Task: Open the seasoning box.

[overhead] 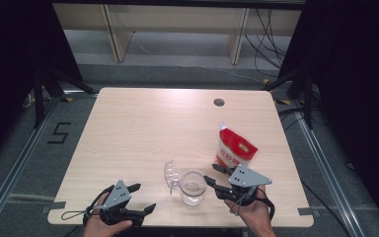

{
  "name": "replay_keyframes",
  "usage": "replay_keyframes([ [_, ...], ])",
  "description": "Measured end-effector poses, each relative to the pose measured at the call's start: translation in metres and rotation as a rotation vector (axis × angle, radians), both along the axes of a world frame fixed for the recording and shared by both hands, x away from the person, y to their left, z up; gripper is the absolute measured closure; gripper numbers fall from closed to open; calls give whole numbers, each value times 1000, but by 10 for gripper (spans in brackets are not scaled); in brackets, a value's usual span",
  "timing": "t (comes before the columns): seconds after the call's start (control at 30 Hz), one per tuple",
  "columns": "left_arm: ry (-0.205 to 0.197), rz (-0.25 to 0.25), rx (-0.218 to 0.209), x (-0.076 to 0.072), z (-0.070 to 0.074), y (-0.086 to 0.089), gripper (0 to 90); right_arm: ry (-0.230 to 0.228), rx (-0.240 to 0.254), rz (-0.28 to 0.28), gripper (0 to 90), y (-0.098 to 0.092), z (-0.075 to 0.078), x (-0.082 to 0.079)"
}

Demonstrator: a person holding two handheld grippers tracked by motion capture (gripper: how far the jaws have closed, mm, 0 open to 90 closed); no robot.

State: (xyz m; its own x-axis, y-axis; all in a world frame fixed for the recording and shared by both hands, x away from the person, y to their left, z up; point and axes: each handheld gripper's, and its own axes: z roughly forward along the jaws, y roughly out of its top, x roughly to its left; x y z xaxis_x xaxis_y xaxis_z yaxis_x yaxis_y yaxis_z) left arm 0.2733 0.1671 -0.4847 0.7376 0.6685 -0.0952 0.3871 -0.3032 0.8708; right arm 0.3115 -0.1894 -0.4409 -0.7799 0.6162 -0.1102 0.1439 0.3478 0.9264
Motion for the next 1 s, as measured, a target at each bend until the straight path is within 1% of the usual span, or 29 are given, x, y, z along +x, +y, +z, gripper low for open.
replay_keyframes([
  [0.1, 0, -1, 4, 0, 1, 1, 166, 2, 2, -5, 482, -2, -2, 1],
  [0.13, 4, -3, 1, 1, 0, 0, 163, 17, -2, -7, 462, -5, -4, 1],
  [0.23, 4, 0, 13, 0, 0, 1, 163, 20, -6, -9, 451, -7, -6, 1],
  [0.27, 4, 0, 11, 0, 0, 1, 163, 24, 1, -20, 443, -9, -6, 0],
  [0.3, 2, -2, 5, 1, 0, 1, 163, 11, -2, -19, 434, -11, -6, 2],
  [0.33, 0, -3, 9, 1, 0, 1, 163, 14, 13, -19, 430, -13, -7, 2],
  [0.37, 0, -3, 9, 1, 0, 1, 163, 14, 13, -19, 430, -13, -7, 2],
  [0.4, 2, 0, 13, 1, 0, 1, 163, 34, 5, -36, 422, -16, -6, 0],
  [0.43, 5, 3, 14, 1, 1, 0, 163, 34, 5, -36, 422, -16, -6, 0],
  [0.47, 5, -6, 6, 2, 0, 0, 163, 48, 6, -29, 419, -16, -7, -1],
  [0.53, 5, -7, 7, 2, 0, 0, 163, 52, 8, -24, 418, -17, -8, -1],
  [0.57, 6, -7, 7, 2, 0, -1, 163, 52, 8, -24, 418, -17, -8, -1],
  [0.6, 6, -6, 8, 1, 0, 0, 163, 51, 14, -43, 417, -17, -9, -2],
  [0.63, 7, -5, 6, 1, 0, 0, 163, 32, 13, -32, 416, -18, -10, -1],
  [0.67, 5, -4, 8, 1, 0, 0, 163, 30, 15, -35, 414, -19, -10, -2],
  [0.7, 6, 3, 4, 1, 0, 0, 163, 30, 15, -35, 414, -19, -10, -2],
  [0.73, 4, -1, 13, 1, 0, 1, 163, 34, 10, -26, 413, -19, -10, -2],
  [0.77, 5, -1, 21, 1, 0, 1, 163, 44, 0, -36, 407, -20, -11, -5],
  [0.8, 5, -2, 22, 1, 1, 2, 163, 33, -5, -29, 406, -20, -12, -5],
  [0.83, 6, -2, 11, 1, 0, 1, 163, 33, -5, -29, 406, -20, -12, -5],
  [0.87, 5, -3, 13, 0, 0, 1, 163, 44, 4, -43, 405, -22, -14, -7],
  [0.9, 5, -3, 13, 0, 0, 1, 163, 44, 4, -43, 405, -22, -14, -7],
  [0.93, 4, -4, 13, 0, 0, 1, 163, 70, 4, -41, 404, -23, -14, -8],
  [0.97, 5, -3, 13, 0, 0, 1, 163, 38, -7, -42, 404, -25, -15, -7],
  [1.0, 8, -3, 0, 0, -1, 0, 163, 49, -11, -54, 402, -29, -16, -9],
])
